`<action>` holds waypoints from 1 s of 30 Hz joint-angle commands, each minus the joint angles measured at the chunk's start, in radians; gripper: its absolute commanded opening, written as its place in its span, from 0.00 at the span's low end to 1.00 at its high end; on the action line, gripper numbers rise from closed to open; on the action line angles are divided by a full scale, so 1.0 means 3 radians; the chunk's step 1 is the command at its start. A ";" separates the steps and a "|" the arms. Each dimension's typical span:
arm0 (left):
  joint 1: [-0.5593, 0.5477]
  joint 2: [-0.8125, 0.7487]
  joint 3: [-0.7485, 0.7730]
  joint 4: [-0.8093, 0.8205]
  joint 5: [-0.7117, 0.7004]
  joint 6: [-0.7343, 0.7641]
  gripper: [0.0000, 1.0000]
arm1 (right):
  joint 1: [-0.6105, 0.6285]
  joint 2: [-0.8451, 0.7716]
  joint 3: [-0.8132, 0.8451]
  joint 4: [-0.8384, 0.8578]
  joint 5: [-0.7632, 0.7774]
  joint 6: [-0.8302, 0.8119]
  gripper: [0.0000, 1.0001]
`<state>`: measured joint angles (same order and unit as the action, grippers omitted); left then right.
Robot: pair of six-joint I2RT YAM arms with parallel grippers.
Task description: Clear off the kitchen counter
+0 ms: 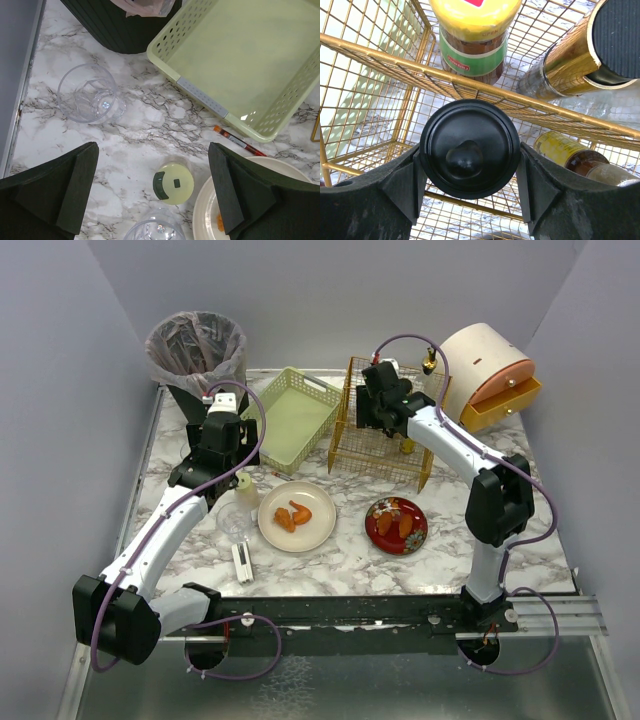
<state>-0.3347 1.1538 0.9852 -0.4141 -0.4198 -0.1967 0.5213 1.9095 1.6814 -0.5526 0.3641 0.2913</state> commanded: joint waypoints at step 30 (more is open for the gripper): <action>0.0016 -0.0346 -0.0032 -0.0221 0.0118 -0.0273 0.99 | -0.0014 -0.0776 0.0251 -0.0027 -0.0915 -0.0466 0.77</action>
<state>-0.3347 1.0714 0.9787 -0.4171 -0.4187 -0.2180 0.5213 1.7760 1.7718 -0.5777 0.2169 0.2165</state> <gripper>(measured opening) 0.990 0.770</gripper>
